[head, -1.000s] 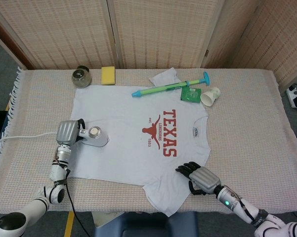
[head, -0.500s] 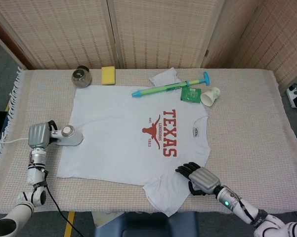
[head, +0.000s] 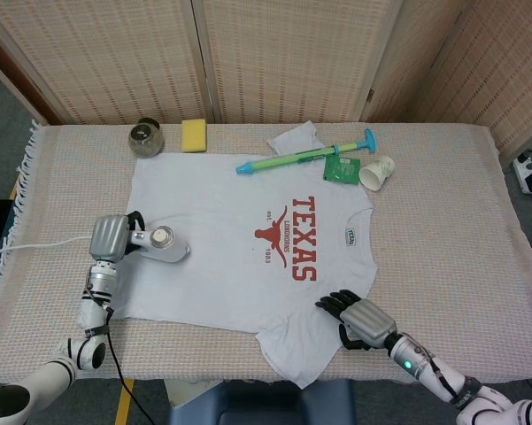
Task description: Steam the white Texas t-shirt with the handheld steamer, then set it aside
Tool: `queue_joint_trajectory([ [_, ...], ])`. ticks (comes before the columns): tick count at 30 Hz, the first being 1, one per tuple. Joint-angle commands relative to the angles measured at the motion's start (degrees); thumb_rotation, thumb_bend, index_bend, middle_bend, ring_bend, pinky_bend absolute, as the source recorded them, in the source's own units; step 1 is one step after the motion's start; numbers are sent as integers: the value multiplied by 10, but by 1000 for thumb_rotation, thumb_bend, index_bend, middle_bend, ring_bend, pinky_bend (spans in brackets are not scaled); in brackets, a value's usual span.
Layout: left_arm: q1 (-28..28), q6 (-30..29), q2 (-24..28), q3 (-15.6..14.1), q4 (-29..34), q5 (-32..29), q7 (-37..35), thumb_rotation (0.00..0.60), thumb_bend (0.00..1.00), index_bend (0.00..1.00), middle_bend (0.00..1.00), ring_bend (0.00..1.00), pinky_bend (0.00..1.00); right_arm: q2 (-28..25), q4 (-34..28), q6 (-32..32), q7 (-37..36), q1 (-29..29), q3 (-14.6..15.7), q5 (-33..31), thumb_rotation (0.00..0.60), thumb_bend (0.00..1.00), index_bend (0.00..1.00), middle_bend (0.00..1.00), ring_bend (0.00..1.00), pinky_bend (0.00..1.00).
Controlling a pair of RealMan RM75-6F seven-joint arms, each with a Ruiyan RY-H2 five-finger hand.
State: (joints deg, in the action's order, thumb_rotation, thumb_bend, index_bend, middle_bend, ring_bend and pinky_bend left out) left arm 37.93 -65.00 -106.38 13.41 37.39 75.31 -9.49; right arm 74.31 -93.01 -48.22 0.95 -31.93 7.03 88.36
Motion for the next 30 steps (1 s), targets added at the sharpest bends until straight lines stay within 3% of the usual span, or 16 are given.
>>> queue_joint_trajectory([
  [1, 12, -19, -9, -17, 47, 25, 37, 600, 454, 966, 1000, 891, 766, 0, 2, -2, -3, 1, 2, 1, 329, 885, 0, 45, 0, 0],
  [6, 13, -33, -12, -37, 73, 51, 73, 600, 454, 967, 1000, 891, 766, -2, 4, -5, -6, 3, 5, 5, 327, 884, 0, 45, 0, 0],
  [15, -22, -37, 16, -50, 58, 43, 81, 600, 454, 966, 1000, 889, 766, -2, 8, -9, -15, 4, 9, 14, 326, 885, 0, 45, 0, 0],
  [30, -88, -2, 25, -26, -75, -21, 27, 600, 454, 966, 1000, 887, 766, 4, 17, -9, -25, 1, 9, 21, 326, 887, 0, 45, 0, 0],
])
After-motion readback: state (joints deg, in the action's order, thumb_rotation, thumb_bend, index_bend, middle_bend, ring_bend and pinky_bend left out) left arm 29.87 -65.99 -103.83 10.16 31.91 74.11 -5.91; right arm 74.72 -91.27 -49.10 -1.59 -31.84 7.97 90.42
